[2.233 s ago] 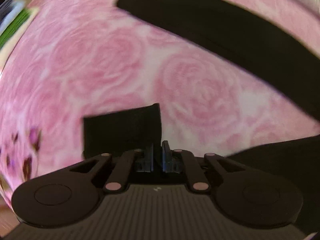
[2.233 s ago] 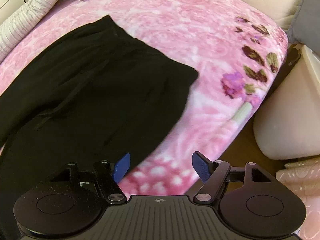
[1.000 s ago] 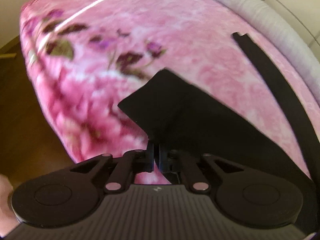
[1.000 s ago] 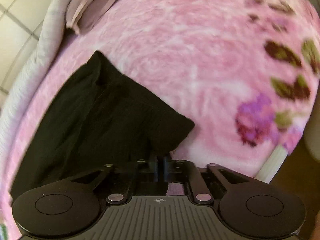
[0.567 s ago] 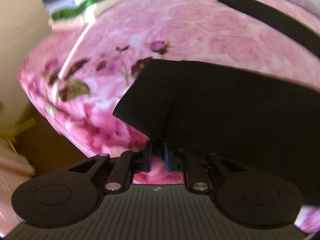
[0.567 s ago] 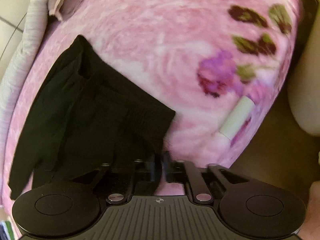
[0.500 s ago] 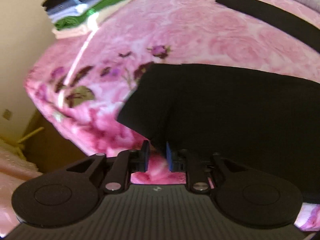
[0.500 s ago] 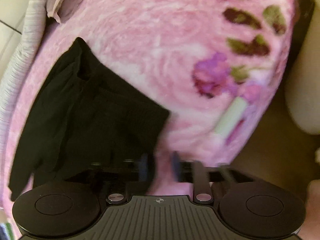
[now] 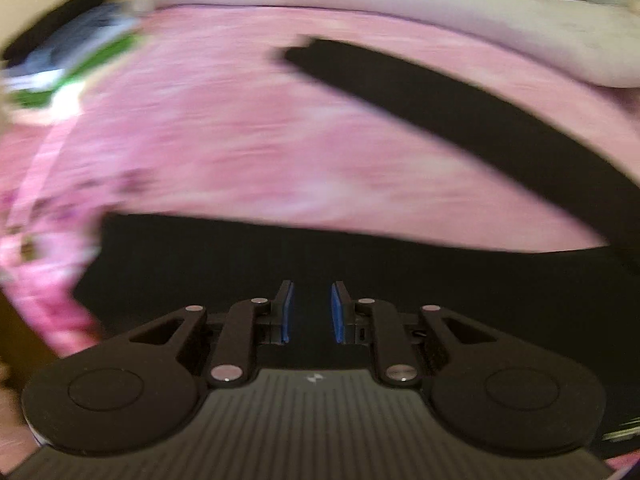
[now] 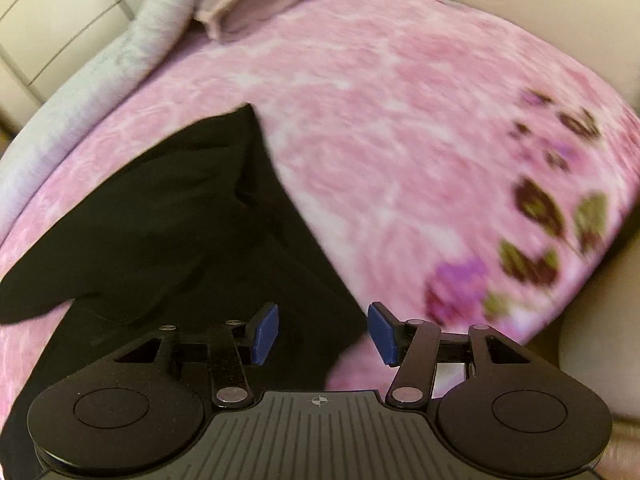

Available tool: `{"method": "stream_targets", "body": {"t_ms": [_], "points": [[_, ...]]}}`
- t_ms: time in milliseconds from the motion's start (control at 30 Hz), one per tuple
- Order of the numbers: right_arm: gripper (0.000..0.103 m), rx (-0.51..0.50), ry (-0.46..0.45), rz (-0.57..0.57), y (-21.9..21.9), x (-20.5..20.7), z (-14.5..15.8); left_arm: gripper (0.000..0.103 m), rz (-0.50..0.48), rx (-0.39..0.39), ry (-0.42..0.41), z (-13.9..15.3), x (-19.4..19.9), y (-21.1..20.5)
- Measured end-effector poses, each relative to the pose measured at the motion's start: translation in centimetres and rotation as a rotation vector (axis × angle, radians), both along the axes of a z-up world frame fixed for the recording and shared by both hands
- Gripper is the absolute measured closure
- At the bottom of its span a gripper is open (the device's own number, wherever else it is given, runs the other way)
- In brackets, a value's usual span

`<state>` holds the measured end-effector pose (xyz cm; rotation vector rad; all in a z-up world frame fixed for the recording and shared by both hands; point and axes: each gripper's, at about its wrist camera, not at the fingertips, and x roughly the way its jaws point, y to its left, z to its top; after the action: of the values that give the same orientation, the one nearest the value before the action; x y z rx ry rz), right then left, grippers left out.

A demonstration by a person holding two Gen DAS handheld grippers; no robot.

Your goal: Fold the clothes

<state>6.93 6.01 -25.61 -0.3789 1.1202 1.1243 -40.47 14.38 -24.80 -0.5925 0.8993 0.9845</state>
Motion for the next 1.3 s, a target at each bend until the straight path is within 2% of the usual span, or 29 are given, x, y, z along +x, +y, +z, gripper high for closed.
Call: {"method": "stream_targets", "body": {"t_ms": [100, 200, 300, 400, 600, 733, 867, 1000, 1067, 1167, 1200, 1233, 1300], "points": [[0.063, -0.003, -0.034, 0.093, 2.0, -0.9, 0.0, 0.087, -0.141, -0.058, -0.089, 0.2, 5.8, -1.0], [0.063, -0.013, -0.048, 0.124, 3.6, -1.1, -0.3, 0.087, -0.315, -0.122, -0.141, -0.3, 10.9, -2.4], [0.063, -0.015, -0.025, 0.113, 5.2, -0.8, -0.6, 0.087, -0.468, -0.148, -0.138, -0.7, 15.7, -3.8], [0.063, -0.012, 0.01, 0.09, 6.8, -0.3, -0.9, 0.084, -0.54, -0.154, -0.132, -1.1, 19.4, -4.4], [0.063, 0.004, 0.065, 0.093, 9.5, 0.6, -1.0, 0.083, -0.473, -0.211, -0.163, -2.0, 25.2, -2.4], [0.063, 0.011, 0.089, 0.128, 12.3, 1.7, -1.5, 0.083, -0.396, -0.236, -0.183, -2.2, 26.9, -1.0], [0.063, 0.003, 0.204, 0.163, 15.8, 3.7, -3.3, 0.083, -0.315, -0.251, -0.183, -2.4, 27.6, -0.3], [0.063, -0.069, 0.326, 0.212, 18.4, 5.4, -5.9, 0.083, -0.224, -0.239, -0.173, -2.3, 27.2, -1.4], [0.065, -0.072, 0.395, 0.26, 19.1, 5.9, -6.6, 0.083, -0.183, -0.236, -0.167, -2.4, 27.1, -2.2], [0.068, -0.082, 0.419, 0.342, 20.4, 5.8, -7.0, 0.083, -0.142, -0.226, -0.157, -2.3, 27.1, -3.4], [0.077, -0.082, 0.408, 0.355, 20.8, 5.7, -7.0, 0.083, -0.13, -0.223, -0.154, -2.2, 27.2, -3.7], [0.1, -0.068, 0.392, 0.363, 21.0, 5.7, -6.9, 0.083, -0.118, -0.219, -0.15, -2.2, 27.2, -4.1], [0.1, -0.022, 0.362, 0.376, 21.2, 5.8, -6.4, 0.083, -0.095, -0.211, -0.144, -2.0, 27.2, -4.7]]}}
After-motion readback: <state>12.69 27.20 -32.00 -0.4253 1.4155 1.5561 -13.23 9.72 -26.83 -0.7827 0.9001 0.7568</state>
